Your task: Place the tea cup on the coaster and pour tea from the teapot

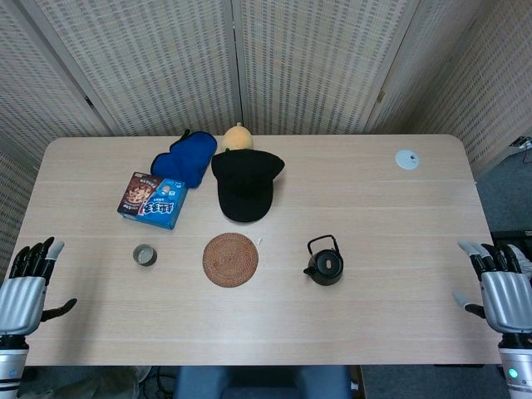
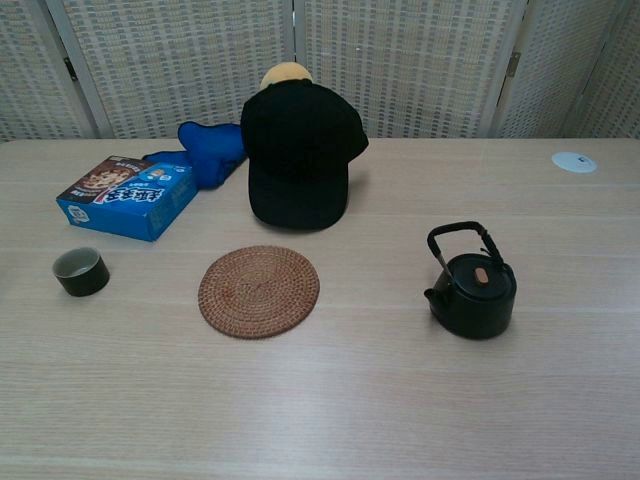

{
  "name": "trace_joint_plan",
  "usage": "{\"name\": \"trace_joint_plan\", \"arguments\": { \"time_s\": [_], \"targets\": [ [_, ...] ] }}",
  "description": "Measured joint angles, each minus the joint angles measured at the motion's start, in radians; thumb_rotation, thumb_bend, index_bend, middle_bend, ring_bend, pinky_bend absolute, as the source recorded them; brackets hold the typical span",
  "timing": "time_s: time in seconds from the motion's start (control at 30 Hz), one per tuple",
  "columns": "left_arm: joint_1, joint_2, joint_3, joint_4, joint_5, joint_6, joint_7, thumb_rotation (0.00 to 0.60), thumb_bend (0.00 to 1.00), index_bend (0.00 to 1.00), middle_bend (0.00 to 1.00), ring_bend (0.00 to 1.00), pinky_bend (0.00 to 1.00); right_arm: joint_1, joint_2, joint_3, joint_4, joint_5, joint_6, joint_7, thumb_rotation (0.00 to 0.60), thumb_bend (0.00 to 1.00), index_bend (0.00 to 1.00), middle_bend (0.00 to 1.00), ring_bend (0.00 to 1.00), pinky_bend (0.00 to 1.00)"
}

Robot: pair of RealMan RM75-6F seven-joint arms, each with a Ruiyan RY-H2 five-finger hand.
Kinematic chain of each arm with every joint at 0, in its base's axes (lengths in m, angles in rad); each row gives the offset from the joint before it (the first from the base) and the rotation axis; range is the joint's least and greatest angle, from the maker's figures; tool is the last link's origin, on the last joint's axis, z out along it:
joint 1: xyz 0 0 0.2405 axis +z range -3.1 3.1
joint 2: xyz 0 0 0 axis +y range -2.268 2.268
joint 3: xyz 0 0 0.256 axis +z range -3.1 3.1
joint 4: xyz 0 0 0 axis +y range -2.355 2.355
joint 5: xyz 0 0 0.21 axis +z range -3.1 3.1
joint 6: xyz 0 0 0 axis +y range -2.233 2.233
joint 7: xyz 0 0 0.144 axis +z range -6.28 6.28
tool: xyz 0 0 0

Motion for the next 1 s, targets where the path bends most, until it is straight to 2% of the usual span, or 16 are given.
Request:
{"name": "trace_joint_plan", "arguments": {
  "time_s": [0.47, 0.7, 0.9, 1.0],
  "targets": [
    [-0.006, 0.006, 0.005, -0.002, 0.031, 0.005, -0.023, 0.600, 0.14, 0.00, 0.00, 0.02, 0.00, -0.002, 0.026, 0.006, -0.022, -0.016, 0.015, 0.019, 0.600, 0.04, 0.18, 0.22, 0.14, 0.10],
    [-0.037, 0.019, 0.003, 0.011, 0.055, -0.027, -0.064, 0.600, 0.14, 0.00, 0.00, 0.03, 0.00, -0.009, 0.040, 0.018, -0.030, -0.021, 0.045, 0.026, 0.600, 0.04, 0.18, 0.22, 0.14, 0.10],
    [-0.082, 0.025, -0.003, 0.037, 0.064, -0.087, -0.109, 0.600, 0.14, 0.04, 0.00, 0.11, 0.00, -0.015, 0.061, 0.028, -0.045, -0.020, 0.061, 0.026, 0.600, 0.05, 0.18, 0.22, 0.14, 0.10],
    [-0.113, 0.022, -0.008, 0.062, 0.068, -0.125, -0.128, 0.600, 0.14, 0.06, 0.08, 0.18, 0.05, -0.013, 0.069, 0.028, -0.054, -0.027, 0.060, 0.023, 0.600, 0.05, 0.18, 0.22, 0.14, 0.10]
  ]
}}
